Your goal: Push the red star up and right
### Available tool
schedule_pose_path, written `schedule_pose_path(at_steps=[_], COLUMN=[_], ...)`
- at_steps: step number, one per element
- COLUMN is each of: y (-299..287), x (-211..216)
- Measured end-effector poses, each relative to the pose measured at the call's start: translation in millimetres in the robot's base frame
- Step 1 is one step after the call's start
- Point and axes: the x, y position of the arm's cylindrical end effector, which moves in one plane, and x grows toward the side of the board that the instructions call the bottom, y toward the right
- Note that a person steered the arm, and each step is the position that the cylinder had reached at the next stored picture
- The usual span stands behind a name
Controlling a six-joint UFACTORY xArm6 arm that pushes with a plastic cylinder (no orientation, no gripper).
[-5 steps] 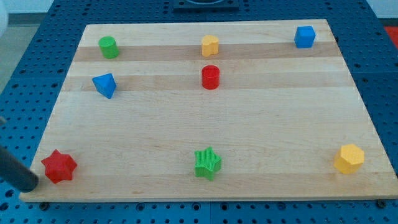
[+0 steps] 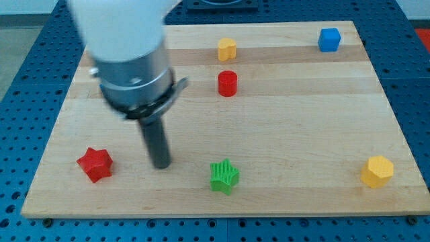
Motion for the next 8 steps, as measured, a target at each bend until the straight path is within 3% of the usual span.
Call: schedule_pose_path(at_steps=[1, 2, 3, 4, 6, 8], y=[-50.1, -61.3, -70.8, -75.2, -78.9, -124.0], x=[49.2, 62.1, 60.6, 18.3, 18.3, 19.3])
